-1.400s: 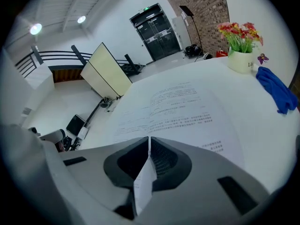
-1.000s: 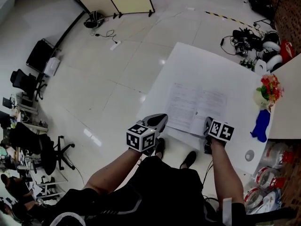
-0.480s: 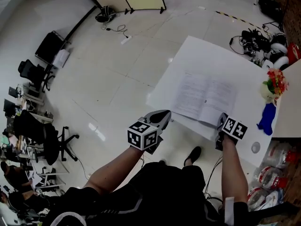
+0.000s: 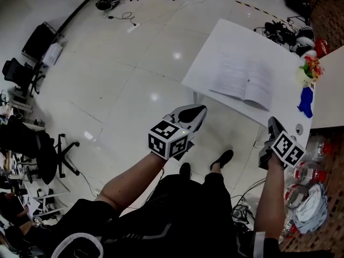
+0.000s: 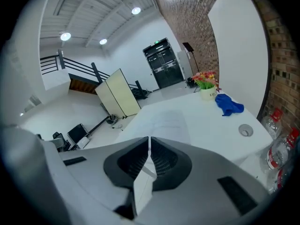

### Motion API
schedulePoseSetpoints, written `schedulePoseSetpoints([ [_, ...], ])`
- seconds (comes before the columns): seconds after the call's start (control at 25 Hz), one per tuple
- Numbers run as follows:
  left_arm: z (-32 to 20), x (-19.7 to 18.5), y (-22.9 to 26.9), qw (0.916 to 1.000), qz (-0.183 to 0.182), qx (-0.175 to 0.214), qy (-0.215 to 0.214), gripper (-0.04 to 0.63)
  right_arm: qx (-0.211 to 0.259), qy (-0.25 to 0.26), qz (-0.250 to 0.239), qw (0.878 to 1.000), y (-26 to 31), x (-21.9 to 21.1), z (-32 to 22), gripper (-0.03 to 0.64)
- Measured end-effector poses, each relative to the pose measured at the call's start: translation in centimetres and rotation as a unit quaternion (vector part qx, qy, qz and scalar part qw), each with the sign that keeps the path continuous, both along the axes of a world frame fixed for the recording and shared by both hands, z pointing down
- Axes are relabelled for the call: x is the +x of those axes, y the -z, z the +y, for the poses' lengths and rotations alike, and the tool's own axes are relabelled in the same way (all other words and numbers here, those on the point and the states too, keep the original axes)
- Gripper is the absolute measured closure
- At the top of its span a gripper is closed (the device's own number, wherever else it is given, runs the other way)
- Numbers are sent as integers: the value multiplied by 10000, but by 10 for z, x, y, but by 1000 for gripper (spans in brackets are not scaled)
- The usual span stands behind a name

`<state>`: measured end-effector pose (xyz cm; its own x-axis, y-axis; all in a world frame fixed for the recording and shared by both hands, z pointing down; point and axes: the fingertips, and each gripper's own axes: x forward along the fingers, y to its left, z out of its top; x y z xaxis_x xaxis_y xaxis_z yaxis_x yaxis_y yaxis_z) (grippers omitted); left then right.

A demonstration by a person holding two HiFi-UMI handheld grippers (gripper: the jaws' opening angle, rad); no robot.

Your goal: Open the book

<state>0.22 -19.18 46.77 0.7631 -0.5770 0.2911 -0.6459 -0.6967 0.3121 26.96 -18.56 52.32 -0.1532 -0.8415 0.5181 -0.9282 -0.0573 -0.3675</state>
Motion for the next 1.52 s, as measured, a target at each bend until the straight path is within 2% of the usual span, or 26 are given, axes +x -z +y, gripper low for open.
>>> schedulePoseSetpoints([
  [0.2, 50, -14, 41, 9985, 283, 447, -104, 598, 673, 224, 230, 9972, 66, -31, 78, 606],
  [0.48, 145, 2, 81, 9946, 420, 944, -62, 598, 1606, 515, 458, 9846, 134, -31, 193, 607],
  [0.72, 259, 27, 99, 9926, 367, 1147, 130, 598, 1978, 946, 767, 9726, 161, -19, 310, 606],
  [0.92, 336, 38, 116, 9917, 325, 1236, 151, 598, 2208, 1089, 820, 9657, 177, -14, 377, 606],
  [1.12, 390, 12, 133, 9882, 215, 1518, 32, 598, 2368, 1097, 808, 9620, 190, -46, 419, 606],
  [1.2, 405, -5, 140, 9861, 274, 1637, 5, 598, 2434, 1113, 817, 9601, 196, -67, 436, 606],
  [1.32, 429, -36, 145, 9839, 426, 1735, -35, 598, 2510, 1132, 877, 9574, 203, -105, 463, 606],
  [1.52, 465, -103, 141, 9821, 482, 1803, -253, 598, 2659, 1148, 914, 9528, 203, -184, 512, 607],
])
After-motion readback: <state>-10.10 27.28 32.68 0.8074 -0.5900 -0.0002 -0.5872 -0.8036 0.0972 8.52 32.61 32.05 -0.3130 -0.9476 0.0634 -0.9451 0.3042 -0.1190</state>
